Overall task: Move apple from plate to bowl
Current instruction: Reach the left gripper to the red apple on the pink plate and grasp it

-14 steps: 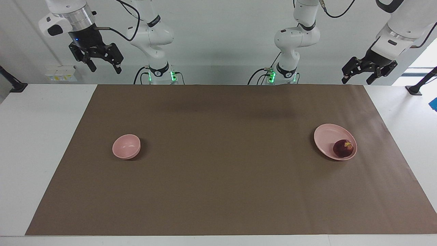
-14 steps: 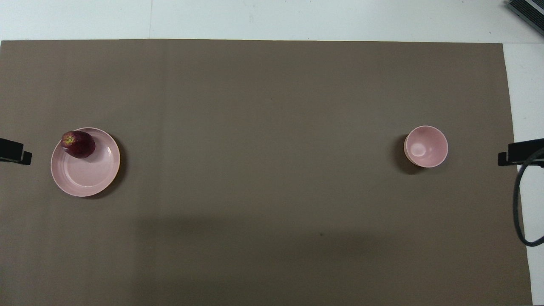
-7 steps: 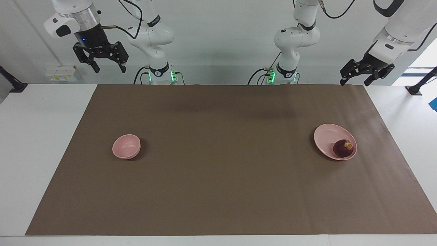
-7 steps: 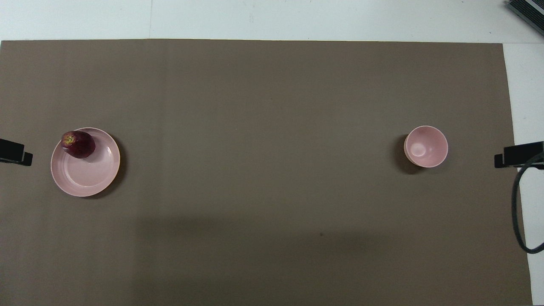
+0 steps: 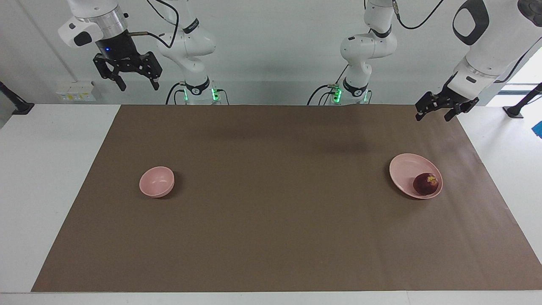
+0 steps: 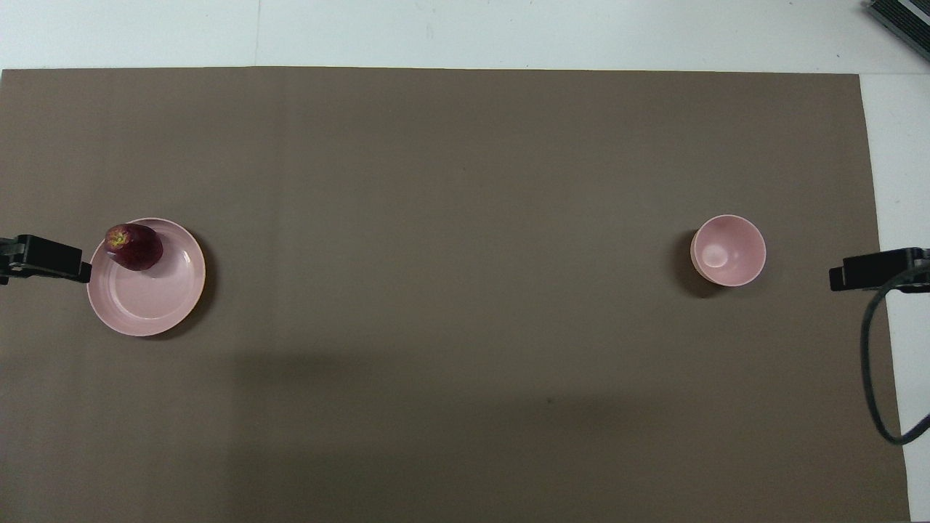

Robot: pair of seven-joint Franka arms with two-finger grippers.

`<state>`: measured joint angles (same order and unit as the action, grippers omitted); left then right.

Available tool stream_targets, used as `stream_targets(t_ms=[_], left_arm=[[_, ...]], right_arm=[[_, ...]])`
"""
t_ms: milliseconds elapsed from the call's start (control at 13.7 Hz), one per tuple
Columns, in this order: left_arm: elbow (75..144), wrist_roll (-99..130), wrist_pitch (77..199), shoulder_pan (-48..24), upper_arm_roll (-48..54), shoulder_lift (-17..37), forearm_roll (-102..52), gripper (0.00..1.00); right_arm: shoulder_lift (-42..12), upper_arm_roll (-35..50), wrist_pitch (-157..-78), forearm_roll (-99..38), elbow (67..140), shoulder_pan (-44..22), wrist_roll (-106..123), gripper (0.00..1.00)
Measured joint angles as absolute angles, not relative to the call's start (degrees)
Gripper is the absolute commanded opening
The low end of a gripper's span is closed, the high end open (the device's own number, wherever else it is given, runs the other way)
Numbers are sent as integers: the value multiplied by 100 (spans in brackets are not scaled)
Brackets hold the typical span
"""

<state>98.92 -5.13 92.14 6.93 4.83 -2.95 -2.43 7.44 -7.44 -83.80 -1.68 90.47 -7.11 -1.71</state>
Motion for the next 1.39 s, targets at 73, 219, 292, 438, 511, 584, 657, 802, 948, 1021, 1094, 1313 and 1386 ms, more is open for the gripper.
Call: stream_targets(t_ms=[73,219,292,438,511,584,657,802,948,1021,1094,1313,1386], left_arm=[[10025,-513,9418,693,484,-294,-243,100],[10291,-513,9796,695,481,-288,-243,100],[10395,-513,9932,705,476,-280,-243,100],[10570,-535,10206,783,448,-254,-243,100],[10654,-588,10348,858,442,-236,-243,100],[10732,-645,10478,929,434,-217,-243,100],[10789,-673,10576,991,430,-188,-243,100],[10846,-701,10758,1084,422,-75,-243,100],[10852,-808,10960,1119,420,72,-243,100],[10854,-898,11019,1160,419,141,-243,100],[10856,-996,11075,1208,414,219,-243,100],[10898,-1141,11517,1293,412,612,-243,100],[10914,-1148,11715,1300,412,776,-243,100]], right_arm=[[744,-744,-8380,-168,9049,-711,-171,100],[744,-744,-8380,-168,9051,-711,-171,100],[744,-744,-8380,-168,9051,-711,-171,100],[744,-744,-8380,-168,9052,-711,-171,100],[744,-744,-8380,-168,9052,-711,-171,100],[744,-744,-8380,-168,9052,-711,-171,100],[744,-744,-8380,-168,9053,-711,-171,100],[744,-744,-8380,-168,9053,-711,-171,100],[744,-744,-8380,-168,9054,-711,-171,100],[744,-744,-8380,-168,9054,-711,-171,100],[744,-744,-8380,-168,9054,-711,-171,100],[744,-744,-8380,-168,9055,-711,-170,100],[744,-744,-8380,-168,9056,-711,-170,100]])
